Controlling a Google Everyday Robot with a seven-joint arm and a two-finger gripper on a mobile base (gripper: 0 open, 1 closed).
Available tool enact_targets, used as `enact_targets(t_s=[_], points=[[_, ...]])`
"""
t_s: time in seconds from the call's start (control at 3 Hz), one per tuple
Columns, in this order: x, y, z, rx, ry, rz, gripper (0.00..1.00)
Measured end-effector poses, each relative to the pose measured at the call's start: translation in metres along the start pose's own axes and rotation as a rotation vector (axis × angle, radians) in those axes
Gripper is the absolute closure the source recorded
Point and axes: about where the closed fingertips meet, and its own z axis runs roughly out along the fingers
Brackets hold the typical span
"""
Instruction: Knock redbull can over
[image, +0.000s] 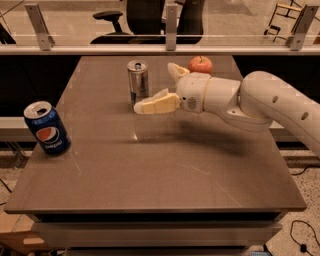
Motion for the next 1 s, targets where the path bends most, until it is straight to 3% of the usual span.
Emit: enact_targets(t_s=[1.0], points=[[0.006, 0.003, 0.054, -0.068, -0.025, -0.031, 0.00]])
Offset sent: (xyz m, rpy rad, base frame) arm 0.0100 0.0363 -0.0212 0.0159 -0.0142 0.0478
